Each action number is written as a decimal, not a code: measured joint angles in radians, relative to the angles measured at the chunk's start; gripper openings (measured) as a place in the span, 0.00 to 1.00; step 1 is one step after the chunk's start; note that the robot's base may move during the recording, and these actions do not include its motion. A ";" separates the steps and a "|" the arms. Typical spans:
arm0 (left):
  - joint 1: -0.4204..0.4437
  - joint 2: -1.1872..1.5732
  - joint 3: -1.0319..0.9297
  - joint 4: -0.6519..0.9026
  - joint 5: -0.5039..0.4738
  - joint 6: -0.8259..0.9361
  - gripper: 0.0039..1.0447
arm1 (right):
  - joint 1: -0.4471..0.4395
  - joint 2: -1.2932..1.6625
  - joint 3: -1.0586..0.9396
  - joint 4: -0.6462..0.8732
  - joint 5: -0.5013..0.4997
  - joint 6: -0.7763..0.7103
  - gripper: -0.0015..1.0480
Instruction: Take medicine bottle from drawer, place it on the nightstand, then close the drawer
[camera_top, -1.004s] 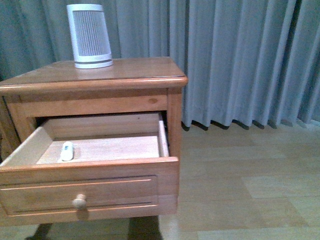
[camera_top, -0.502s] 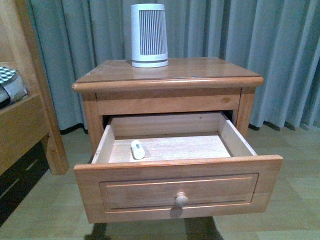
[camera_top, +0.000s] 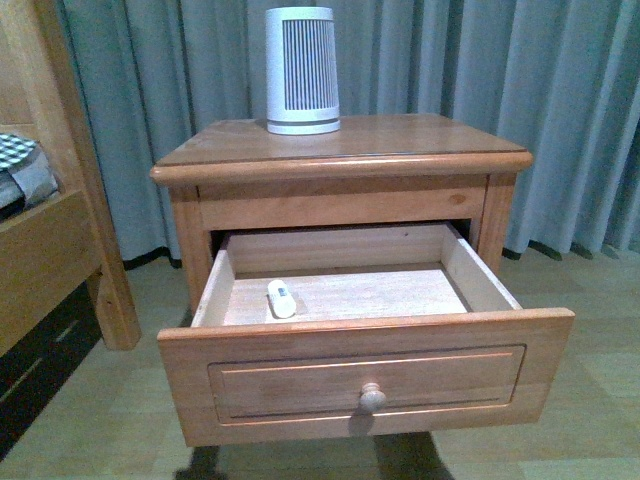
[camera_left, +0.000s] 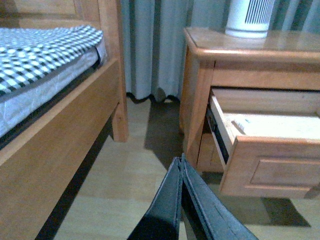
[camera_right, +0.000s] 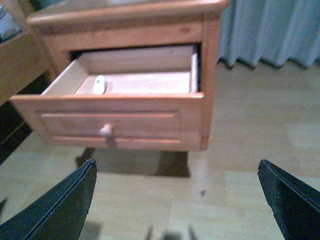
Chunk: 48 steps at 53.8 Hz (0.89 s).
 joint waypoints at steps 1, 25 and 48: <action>0.000 -0.004 0.000 -0.001 0.000 0.000 0.16 | 0.011 0.031 0.018 0.019 0.008 0.000 0.93; 0.000 -0.016 0.000 -0.006 0.000 0.000 0.92 | 0.303 1.126 0.766 0.315 0.241 -0.124 0.93; 0.000 -0.016 0.000 -0.006 0.000 0.002 0.94 | 0.372 1.840 1.454 0.151 0.328 -0.124 0.93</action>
